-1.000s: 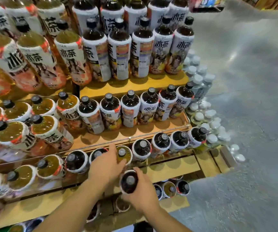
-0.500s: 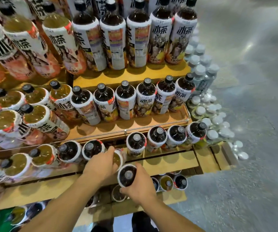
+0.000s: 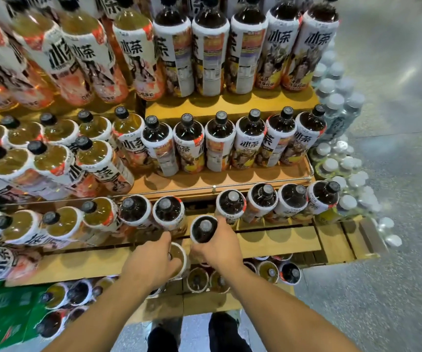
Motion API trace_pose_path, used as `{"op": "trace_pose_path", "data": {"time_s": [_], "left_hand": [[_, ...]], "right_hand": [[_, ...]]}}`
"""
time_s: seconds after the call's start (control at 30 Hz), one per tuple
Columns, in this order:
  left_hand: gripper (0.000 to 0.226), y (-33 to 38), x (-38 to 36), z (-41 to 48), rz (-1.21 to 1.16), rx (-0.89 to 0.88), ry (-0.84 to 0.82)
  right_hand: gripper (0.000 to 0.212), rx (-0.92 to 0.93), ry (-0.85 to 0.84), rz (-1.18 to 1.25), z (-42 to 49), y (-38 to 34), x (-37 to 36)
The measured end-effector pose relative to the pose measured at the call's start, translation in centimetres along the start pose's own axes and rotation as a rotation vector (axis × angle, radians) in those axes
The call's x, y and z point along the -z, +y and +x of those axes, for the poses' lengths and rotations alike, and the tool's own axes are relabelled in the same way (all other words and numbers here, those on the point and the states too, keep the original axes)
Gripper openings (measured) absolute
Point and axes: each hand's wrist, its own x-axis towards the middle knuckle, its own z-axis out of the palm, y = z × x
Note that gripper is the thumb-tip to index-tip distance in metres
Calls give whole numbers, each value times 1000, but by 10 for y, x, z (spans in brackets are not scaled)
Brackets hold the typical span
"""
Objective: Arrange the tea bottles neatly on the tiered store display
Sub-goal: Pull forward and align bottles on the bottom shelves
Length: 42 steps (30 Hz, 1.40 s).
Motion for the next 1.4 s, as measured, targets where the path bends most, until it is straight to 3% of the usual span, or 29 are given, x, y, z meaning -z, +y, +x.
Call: {"op": "trace_pose_path", "data": {"time_s": [0.3, 0.5, 0.67, 1.03, 1.23, 1.33, 1.4], "left_hand": [[28, -37, 4, -14, -81, 35, -23], [27, -57, 4, -15, -114, 61, -33], [27, -67, 6, -14, -133, 54, -8], [26, -112, 11, -35, -221, 115, -8], [26, -163, 9, -58, -306, 211, 21], [24, -191, 10, -66, -337, 268, 57], [22, -207, 9, -69, -353, 289, 70]], "right_hand": [[104, -139, 93, -22, 22, -34, -25], [103, -167, 180, 19, 21, -44, -35], [92, -62, 258, -75, 9, -40, -44], [82, -21, 325, 168, 15, -40, -50], [79, -48, 348, 669, 2, -44, -71], [78, -148, 338, 699, -13, -40, -94], [68, -152, 297, 483, -33, -40, -124]]}}
